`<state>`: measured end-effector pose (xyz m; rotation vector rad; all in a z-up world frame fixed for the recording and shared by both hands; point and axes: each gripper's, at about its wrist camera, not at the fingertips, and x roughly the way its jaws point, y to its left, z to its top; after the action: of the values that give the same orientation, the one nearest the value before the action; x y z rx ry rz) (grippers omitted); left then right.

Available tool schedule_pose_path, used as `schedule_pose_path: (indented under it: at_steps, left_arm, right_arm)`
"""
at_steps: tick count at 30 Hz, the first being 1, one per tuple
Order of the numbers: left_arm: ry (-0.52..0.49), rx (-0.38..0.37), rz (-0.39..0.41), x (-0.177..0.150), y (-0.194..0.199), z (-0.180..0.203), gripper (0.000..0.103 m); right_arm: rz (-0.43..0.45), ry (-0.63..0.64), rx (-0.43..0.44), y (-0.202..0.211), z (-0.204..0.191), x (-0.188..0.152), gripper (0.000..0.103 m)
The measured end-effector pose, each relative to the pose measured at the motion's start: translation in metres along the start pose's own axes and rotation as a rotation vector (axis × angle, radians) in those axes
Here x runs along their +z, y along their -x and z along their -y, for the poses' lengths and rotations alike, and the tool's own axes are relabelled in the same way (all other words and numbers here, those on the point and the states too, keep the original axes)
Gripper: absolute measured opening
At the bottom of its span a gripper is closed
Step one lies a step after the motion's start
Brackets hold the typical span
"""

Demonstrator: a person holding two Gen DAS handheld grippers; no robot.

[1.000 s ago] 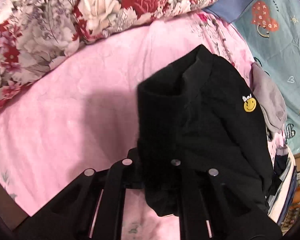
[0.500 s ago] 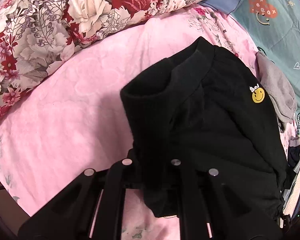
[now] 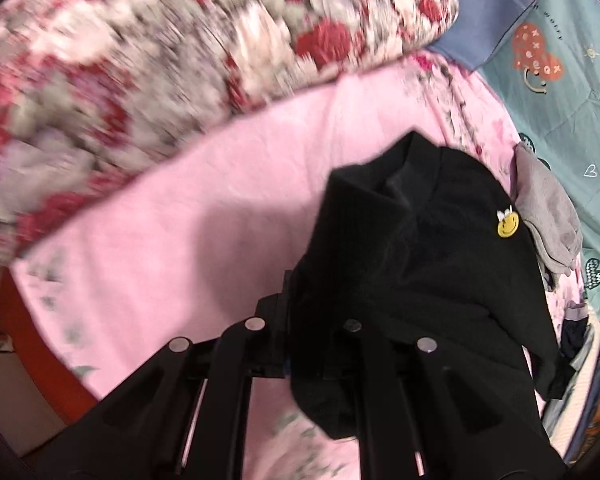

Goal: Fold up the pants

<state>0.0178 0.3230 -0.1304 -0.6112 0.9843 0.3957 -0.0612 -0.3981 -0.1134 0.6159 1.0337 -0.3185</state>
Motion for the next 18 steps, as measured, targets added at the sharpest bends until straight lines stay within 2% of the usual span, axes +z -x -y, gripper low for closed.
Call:
schedule_pose_path:
  at_steps: [2, 4, 5, 6, 7, 8, 9, 10, 11, 13, 15, 16, 17, 18]
  left_arm:
    - [-0.020, 0.019, -0.004, 0.000, 0.002, -0.004, 0.008]
    - [-0.034, 0.017, -0.040, -0.003, -0.008, -0.007, 0.008]
    - [-0.057, 0.039, -0.056, -0.006, -0.015, -0.005, 0.008]
    - [-0.076, 0.058, -0.065, -0.008, -0.019, -0.002, 0.009]
    - [-0.095, 0.070, -0.069, -0.011, -0.021, 0.000, 0.012]
    - [-0.110, 0.085, -0.062, -0.013, -0.017, 0.001, 0.017]
    - [-0.119, 0.095, -0.042, -0.013, -0.010, 0.002, 0.025]
    - [-0.131, 0.112, -0.013, -0.013, 0.000, 0.003, 0.046]
    - [-0.147, 0.136, 0.047, -0.012, 0.018, 0.004, 0.066]
    - [-0.159, 0.165, 0.154, -0.009, 0.052, 0.007, 0.077]
    - [-0.197, 0.142, 0.199, 0.000, 0.073, 0.021, 0.078]
    - [-0.232, 0.121, 0.206, 0.006, 0.077, 0.032, 0.083]
    - [-0.305, 0.088, 0.205, 0.015, 0.079, 0.051, 0.090]
    - [-0.406, 0.053, 0.193, 0.026, 0.075, 0.076, 0.091]
  right_arm:
    - [-0.027, 0.012, -0.031, -0.007, 0.001, -0.010, 0.003]
    - [-0.055, 0.018, -0.082, -0.024, 0.006, -0.021, 0.004]
    - [-0.081, 0.018, -0.105, -0.035, 0.008, -0.025, 0.004]
    - [-0.110, 0.010, -0.123, -0.046, 0.012, -0.028, 0.007]
    - [-0.101, 0.009, -0.127, -0.046, 0.016, -0.032, 0.009]
    - [-0.090, 0.038, -0.166, -0.042, 0.012, -0.034, 0.016]
    - [-0.093, 0.063, -0.211, -0.039, 0.008, -0.034, 0.036]
    - [-0.078, 0.084, -0.238, -0.032, 0.005, -0.035, 0.041]
    - [-0.044, 0.109, -0.263, -0.020, 0.001, -0.034, 0.042]
    - [0.018, 0.141, -0.306, 0.006, -0.008, -0.032, 0.043]
    - [0.090, 0.154, -0.308, 0.027, -0.014, -0.029, 0.046]
    - [0.121, 0.164, -0.284, 0.036, -0.020, -0.025, 0.052]
    - [0.155, 0.184, -0.224, 0.047, -0.030, -0.019, 0.056]
    - [0.178, 0.211, -0.160, 0.053, -0.041, -0.014, 0.063]
